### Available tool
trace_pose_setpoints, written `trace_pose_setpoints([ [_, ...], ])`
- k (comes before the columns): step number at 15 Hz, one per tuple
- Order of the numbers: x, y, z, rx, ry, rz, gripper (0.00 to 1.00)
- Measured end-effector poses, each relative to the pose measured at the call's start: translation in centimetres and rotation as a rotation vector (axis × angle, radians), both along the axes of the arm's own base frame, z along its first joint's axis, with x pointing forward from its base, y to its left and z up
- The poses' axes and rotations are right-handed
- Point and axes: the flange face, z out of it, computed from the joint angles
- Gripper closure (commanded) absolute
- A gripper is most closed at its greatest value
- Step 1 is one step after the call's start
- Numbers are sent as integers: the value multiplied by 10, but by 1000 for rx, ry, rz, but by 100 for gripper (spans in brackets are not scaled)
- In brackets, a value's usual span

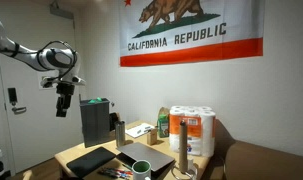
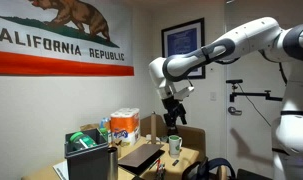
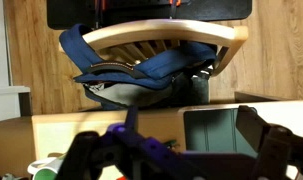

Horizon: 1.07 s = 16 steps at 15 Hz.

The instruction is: Flip open the laptop

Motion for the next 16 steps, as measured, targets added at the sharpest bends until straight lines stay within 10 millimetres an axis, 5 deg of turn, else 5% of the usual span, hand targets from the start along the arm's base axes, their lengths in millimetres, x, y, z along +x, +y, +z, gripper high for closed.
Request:
trace_pose_setpoints([
  [11,2,0,-4,2,4,-11,0],
  [16,29,1,-52,38,-80,-235,0],
])
